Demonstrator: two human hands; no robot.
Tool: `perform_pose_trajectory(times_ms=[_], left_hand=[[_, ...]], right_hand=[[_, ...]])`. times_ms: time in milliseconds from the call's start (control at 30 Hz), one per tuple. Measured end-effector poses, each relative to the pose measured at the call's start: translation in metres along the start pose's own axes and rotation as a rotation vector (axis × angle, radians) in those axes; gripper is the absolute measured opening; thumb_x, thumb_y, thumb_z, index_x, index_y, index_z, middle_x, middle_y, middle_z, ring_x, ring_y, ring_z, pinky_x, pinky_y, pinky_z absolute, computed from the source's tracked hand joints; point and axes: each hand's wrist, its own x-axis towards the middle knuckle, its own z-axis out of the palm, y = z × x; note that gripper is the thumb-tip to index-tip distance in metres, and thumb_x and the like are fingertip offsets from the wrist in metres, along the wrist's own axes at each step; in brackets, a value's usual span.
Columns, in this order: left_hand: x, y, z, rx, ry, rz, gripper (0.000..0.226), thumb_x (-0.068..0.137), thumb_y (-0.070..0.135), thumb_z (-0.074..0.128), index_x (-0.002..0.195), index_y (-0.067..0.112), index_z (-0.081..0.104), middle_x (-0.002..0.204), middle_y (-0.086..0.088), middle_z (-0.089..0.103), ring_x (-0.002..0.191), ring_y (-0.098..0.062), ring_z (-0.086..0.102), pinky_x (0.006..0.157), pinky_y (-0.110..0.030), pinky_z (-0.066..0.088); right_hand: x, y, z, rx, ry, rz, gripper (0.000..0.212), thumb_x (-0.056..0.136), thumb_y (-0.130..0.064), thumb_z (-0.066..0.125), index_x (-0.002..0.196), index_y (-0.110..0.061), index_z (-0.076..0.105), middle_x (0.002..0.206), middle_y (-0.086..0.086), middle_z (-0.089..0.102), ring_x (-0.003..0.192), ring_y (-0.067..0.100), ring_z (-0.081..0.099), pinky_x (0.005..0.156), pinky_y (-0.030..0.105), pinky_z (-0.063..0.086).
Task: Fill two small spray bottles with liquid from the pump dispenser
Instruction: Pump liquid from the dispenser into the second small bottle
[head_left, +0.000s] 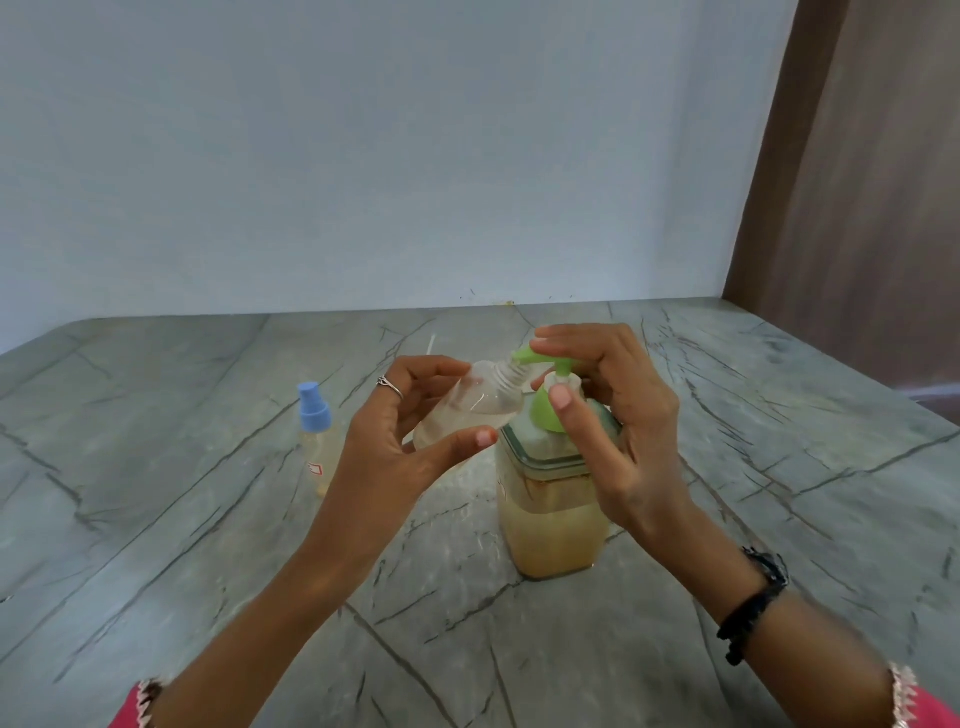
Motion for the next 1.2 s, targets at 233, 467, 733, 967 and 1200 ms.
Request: perform_pose_trajectory(times_ms=[233, 467, 733, 967, 1200], left_hand=[[0.000, -0.001, 0.002, 0.008, 0.008, 0.010, 0.047, 0.056, 0.028, 0.074, 0.100, 0.031, 0.056, 0.097, 0.015, 0.066, 0.097, -0.002, 0.062, 0.073, -0.014, 0.053], [0.000, -0.001, 0.002, -0.020, 0.003, 0.015, 0.047, 0.055, 0.033, 0.073, 0.099, 0.030, 0.057, 0.100, 0.013, 0.066, 0.099, -0.004, 0.063, 0.073, -0.016, 0.053], [0.002, -0.003, 0.001, -0.006, 0.009, 0.014, 0.046, 0.056, 0.031, 0.074, 0.099, 0.029, 0.058, 0.102, 0.008, 0.067, 0.101, -0.008, 0.063, 0.080, -0.021, 0.055], [0.003, -0.003, 0.002, -0.003, 0.017, 0.022, 0.047, 0.056, 0.028, 0.074, 0.099, 0.029, 0.057, 0.099, 0.010, 0.066, 0.099, -0.007, 0.064, 0.073, -0.014, 0.052], [0.002, -0.004, 0.002, 0.008, 0.021, 0.037, 0.046, 0.055, 0.028, 0.073, 0.098, 0.030, 0.056, 0.100, 0.015, 0.065, 0.098, -0.003, 0.063, 0.072, -0.013, 0.052]], right_hand=[[-0.001, 0.000, -0.001, -0.052, -0.010, -0.011, 0.025, 0.090, -0.021, 0.049, 0.111, -0.013, 0.058, 0.111, 0.003, 0.057, 0.100, 0.013, 0.059, 0.079, 0.024, 0.048], [0.003, -0.003, 0.001, -0.111, 0.043, -0.006, 0.022, 0.090, -0.023, 0.049, 0.101, -0.010, 0.063, 0.100, 0.005, 0.057, 0.092, 0.009, 0.060, 0.073, 0.016, 0.046], [0.007, -0.004, 0.002, -0.171, 0.069, 0.018, 0.030, 0.090, -0.029, 0.050, 0.088, -0.004, 0.067, 0.087, 0.003, 0.058, 0.089, 0.001, 0.061, 0.068, 0.015, 0.049], [-0.001, -0.004, 0.000, -0.144, 0.014, -0.017, 0.028, 0.090, -0.026, 0.051, 0.107, -0.007, 0.063, 0.106, 0.004, 0.058, 0.099, 0.006, 0.058, 0.077, 0.014, 0.044], [-0.004, -0.002, -0.001, -0.151, -0.037, -0.016, 0.032, 0.089, -0.030, 0.050, 0.117, -0.015, 0.056, 0.117, 0.004, 0.055, 0.109, 0.004, 0.053, 0.084, 0.015, 0.044]])
